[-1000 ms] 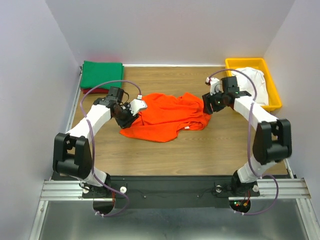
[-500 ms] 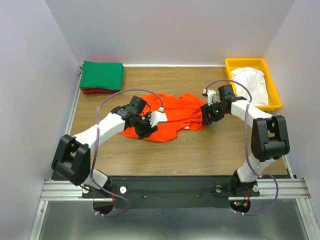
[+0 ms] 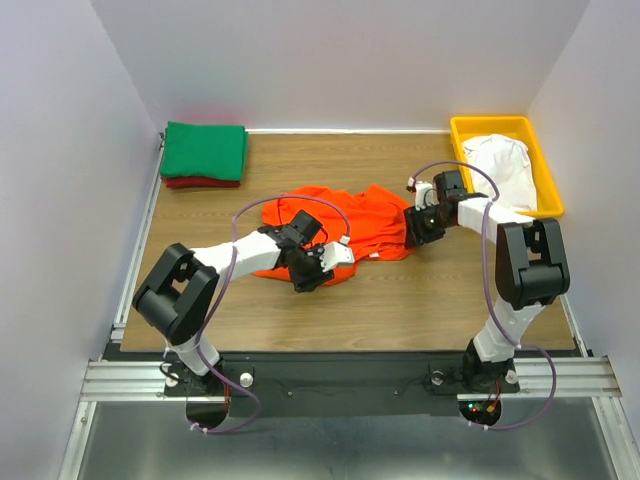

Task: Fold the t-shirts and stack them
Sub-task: Flatten the tshirt out

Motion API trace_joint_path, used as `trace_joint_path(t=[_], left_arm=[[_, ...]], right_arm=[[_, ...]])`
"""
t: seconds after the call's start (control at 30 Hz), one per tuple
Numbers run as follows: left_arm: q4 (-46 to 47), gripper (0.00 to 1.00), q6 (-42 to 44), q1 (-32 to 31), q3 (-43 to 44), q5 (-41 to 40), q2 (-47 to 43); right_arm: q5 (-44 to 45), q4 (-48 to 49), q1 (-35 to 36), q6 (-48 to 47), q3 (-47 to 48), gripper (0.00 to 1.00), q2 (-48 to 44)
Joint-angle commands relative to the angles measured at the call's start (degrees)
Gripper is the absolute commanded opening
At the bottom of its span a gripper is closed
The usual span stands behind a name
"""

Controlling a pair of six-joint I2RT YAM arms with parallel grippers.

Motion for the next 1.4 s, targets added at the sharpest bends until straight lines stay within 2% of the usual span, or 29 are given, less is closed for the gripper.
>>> trace_joint_path(t=[0.0,0.03,0.07,0.1,0.13,0.2,0.27,0.43,0.67,0.77,0.9,1.13,1.2,1.37], left_arm=[[1.6,0.51,-0.6,-0.7,-1.3,-2.3,2.2],[1.7,0.47,-1.2,-0.7,-1.3,-3.5,3.1],[1.6,0.40,-1.7,-0.7,-0.9,-3.7,3.4],[1.2,0.22,-1.9,-0.1,-0.5,-3.3,3.5],[0.3,0.14,-2.4,0.5,-0.1,-1.8,2.8],[-2.3,0.00,-2.4,2.0,2.1,-0.9,0.1],[-4.0,0.00,-2.2,2.9,4.0,-1.7,-2.6],[-10.7,0.00,-2.1,8.3,16.3,-0.2,-12.0],[-12.7,0.00,-4.5,10.9,33.3,-2.3,-20.2],[-12.6,0.00,-6.4,12.1,36.5,-2.3,-24.1],[-11.9,0.00,-7.1,12.6,41.2,-0.9,-30.6],[-10.0,0.00,-12.5,15.2,48.3,5.9,-39.3],[-9.6,0.00,-14.0,15.9,48.7,6.9,-40.1],[-8.4,0.00,-19.1,17.4,47.0,7.7,-39.6]], right_arm=[[-2.3,1.5,0.3,2.3,0.0,0.38,3.1],[-3.5,1.5,0.3,2.9,0.1,0.30,2.7],[-3.9,1.4,0.3,3.3,0.2,0.14,2.2],[-4.1,1.4,0.3,3.6,0.4,0.05,0.6],[-4.2,1.4,0.1,4.0,1.3,0.01,-0.5],[-4.9,1.4,-0.4,4.6,2.3,0.01,-4.7],[-5.5,1.5,-1.8,5.1,4.0,0.01,-7.5],[-6.1,1.7,-5.8,7.2,14.5,0.01,-14.6],[-0.9,4.0,-7.0,9.8,28.9,0.01,-22.0],[4.4,6.5,-7.0,11.0,32.2,0.01,-25.8],[10.4,11.3,-7.0,12.0,33.1,0.01,-35.4],[20.9,19.0,-7.0,9.8,34.6,0.01,-47.0],[21.5,21.4,-7.0,7.8,35.5,0.01,-47.5],[19.4,23.3,-7.0,3.5,37.9,0.01,-41.3]])
